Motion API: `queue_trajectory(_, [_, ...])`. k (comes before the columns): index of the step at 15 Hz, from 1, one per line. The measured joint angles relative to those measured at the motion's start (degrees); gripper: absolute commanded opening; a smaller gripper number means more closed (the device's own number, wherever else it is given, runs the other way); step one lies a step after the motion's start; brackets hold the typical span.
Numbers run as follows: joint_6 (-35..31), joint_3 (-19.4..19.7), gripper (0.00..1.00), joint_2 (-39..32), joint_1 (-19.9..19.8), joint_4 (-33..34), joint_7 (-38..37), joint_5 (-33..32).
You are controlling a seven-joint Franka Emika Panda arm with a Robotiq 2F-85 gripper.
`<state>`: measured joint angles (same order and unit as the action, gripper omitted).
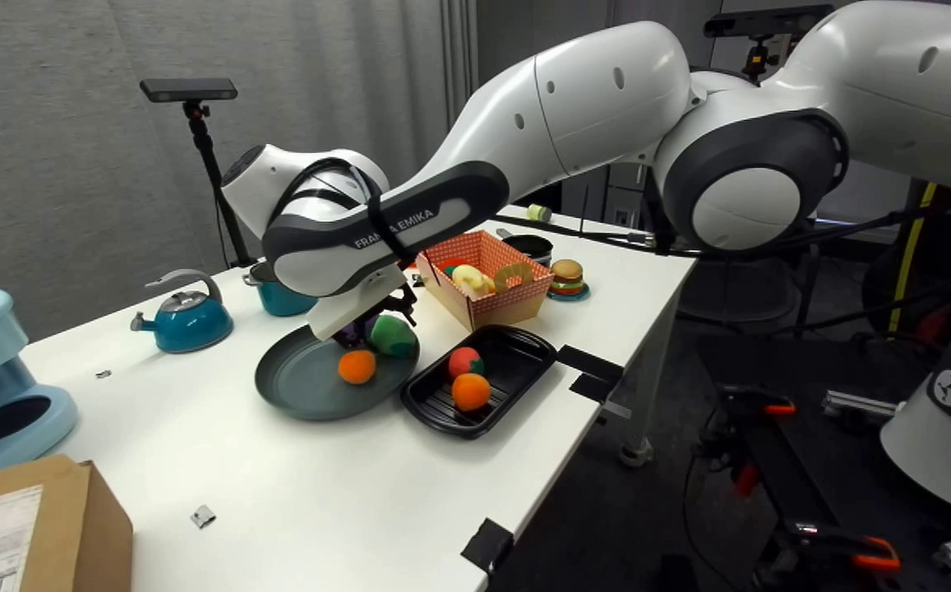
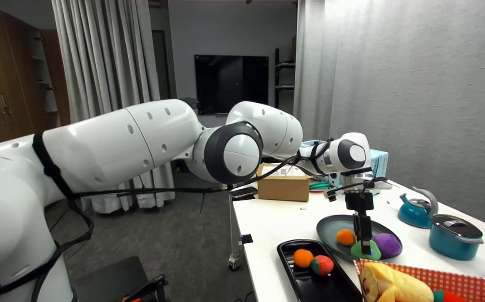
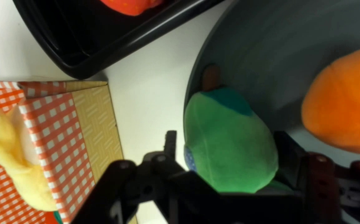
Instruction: Take the pear plush toy from the plate and place it in the box
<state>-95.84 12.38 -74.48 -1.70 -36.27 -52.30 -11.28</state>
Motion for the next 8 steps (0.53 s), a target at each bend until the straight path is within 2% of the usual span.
queue_trajectory(5, [0.1, -0.2, 0.12, -0.2, 0.0, 0.6, 0.0, 0.0])
queue_trajectory(7, [0.4, -0.4, 0.02, -0.1, 0.1, 1.0, 0.0, 0.0])
queue_trajectory(8, [0.7, -0.4, 0.04, 0.0, 0.2, 1.3, 0.0, 0.0])
